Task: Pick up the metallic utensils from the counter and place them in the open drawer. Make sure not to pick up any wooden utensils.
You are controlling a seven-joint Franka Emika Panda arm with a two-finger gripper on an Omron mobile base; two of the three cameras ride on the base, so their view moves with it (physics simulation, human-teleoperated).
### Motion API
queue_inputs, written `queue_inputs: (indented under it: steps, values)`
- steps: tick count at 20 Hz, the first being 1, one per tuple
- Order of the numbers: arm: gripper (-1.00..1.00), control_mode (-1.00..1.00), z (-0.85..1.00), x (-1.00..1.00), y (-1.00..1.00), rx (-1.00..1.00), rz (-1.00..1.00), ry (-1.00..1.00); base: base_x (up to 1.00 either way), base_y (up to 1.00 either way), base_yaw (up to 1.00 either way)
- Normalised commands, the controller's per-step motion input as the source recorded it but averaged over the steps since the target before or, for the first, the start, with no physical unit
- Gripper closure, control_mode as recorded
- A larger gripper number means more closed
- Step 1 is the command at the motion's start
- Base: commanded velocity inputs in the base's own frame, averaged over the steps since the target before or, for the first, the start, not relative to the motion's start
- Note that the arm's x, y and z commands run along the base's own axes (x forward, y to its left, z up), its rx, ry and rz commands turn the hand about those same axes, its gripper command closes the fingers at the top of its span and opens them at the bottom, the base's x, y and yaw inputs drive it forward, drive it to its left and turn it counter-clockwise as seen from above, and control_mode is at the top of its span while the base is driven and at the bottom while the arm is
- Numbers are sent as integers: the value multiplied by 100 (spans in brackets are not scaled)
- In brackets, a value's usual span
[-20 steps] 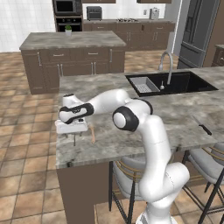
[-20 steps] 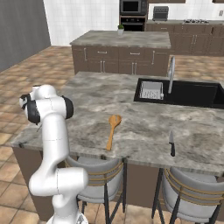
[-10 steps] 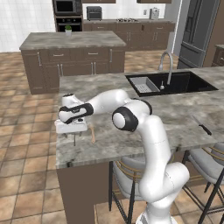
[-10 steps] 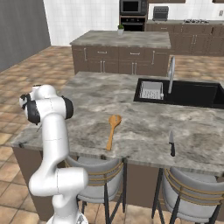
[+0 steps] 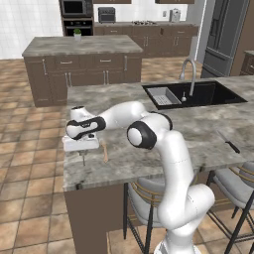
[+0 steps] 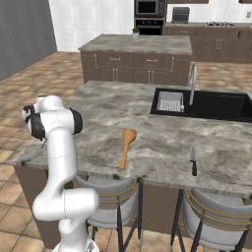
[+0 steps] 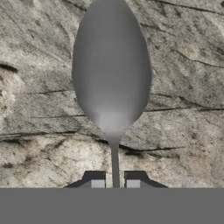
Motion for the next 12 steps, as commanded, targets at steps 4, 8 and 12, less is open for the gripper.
queue_inputs:
  steps: [4,8,12]
  values:
    - [100,-100,-7,0,0,0,0,0,0,0,0]
    - [100,-100,-11,0,-4,0,0,0,0,0,0]
    - [100,-100,0,-1,-10,0,0,0,0,0,0]
